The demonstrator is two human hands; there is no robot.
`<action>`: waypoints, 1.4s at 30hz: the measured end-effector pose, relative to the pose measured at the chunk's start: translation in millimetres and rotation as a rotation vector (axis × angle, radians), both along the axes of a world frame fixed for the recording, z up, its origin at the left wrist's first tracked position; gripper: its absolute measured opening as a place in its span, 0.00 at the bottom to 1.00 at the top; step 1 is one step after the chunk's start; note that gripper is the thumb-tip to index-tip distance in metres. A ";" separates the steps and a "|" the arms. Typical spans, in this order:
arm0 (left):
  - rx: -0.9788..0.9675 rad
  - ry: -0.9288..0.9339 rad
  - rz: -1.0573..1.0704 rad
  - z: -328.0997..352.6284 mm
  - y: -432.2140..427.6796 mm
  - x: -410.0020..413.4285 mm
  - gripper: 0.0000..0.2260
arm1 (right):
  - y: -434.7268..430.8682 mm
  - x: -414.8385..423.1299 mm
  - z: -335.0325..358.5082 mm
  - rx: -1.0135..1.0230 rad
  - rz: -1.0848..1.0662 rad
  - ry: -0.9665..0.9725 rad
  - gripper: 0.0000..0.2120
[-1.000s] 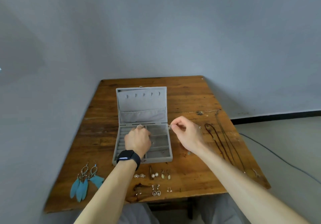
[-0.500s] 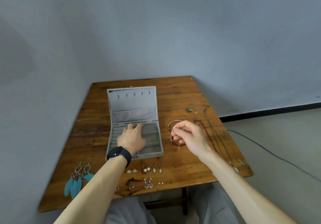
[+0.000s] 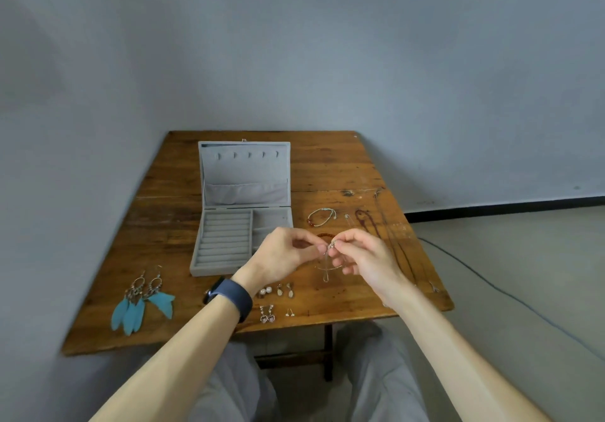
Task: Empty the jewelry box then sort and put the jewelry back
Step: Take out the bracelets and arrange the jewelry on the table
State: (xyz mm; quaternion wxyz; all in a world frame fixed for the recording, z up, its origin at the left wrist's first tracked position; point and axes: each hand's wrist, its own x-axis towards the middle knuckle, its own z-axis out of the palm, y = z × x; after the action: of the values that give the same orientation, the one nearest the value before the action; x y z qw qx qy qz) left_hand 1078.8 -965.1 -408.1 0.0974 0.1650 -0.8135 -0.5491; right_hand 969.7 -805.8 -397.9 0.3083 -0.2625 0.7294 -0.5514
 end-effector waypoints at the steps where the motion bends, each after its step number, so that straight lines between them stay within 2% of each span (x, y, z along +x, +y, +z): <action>1: 0.008 0.000 0.007 -2.0 1.5 2.3 0.05 | 2.6 1.1 -2.5 0.006 0.002 -0.009 0.05; 5: 0.082 -0.051 0.014 -8.3 8.5 8.1 0.05 | 10.2 7.9 -13.8 0.015 0.015 -0.045 0.05; 10: 0.215 -0.141 0.038 -15.3 13.8 11.3 0.04 | 14.2 16.1 -22.2 -0.100 -0.054 -0.254 0.05; 13: 0.191 -0.188 0.060 -17.4 15.0 10.9 0.06 | 12.6 16.1 -24.3 -0.149 -0.141 -0.325 0.05; 18: 0.198 -0.229 0.099 -19.2 11.8 11.6 0.07 | 14.5 8.6 -24.3 -0.181 -0.310 -0.250 0.05; 22: 0.140 -0.250 0.123 -19.4 7.6 12.4 0.06 | 22.0 1.6 -15.2 -0.346 -0.401 -0.388 0.05; 25: 0.103 -0.250 0.133 -18.6 7.1 12.3 0.06 | 25.6 -2.6 -14.6 -0.385 -0.470 -0.411 0.06; 27: 0.103 -0.241 0.138 -17.8 8.3 11.1 0.06 | 27.5 -3.9 -18.3 -0.347 -0.479 -0.380 0.05; 30: 0.121 -0.224 0.108 -13.9 12.5 7.9 0.07 | 29.6 -2.3 -30.3 -0.142 -0.405 -0.323 0.06; 34: 0.237 -0.207 0.050 -11.2 19.1 2.0 0.10 | 33.0 7.0 -47.3 0.050 -0.135 -0.334 0.13; 37: 0.277 -0.205 0.025 -11.5 25.5 -2.7 0.09 | 33.6 14.1 -53.1 0.150 -0.023 -0.169 0.13; 39: 0.171 -0.207 0.057 -14.5 28.8 -4.8 0.08 | 33.4 9.8 -56.2 0.207 -0.096 -0.038 0.11; 42: -0.257 -0.252 0.153 -24.9 28.9 -8.8 0.04 | 34.5 -5.1 -55.4 0.284 -0.126 0.174 0.10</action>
State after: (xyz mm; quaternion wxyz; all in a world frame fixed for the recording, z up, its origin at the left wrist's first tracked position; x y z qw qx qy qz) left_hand 1070.0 -936.1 -433.0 0.0565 0.2799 -0.8679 -0.4066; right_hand 964.7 -771.3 -453.3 0.2430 -0.2166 0.8389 -0.4363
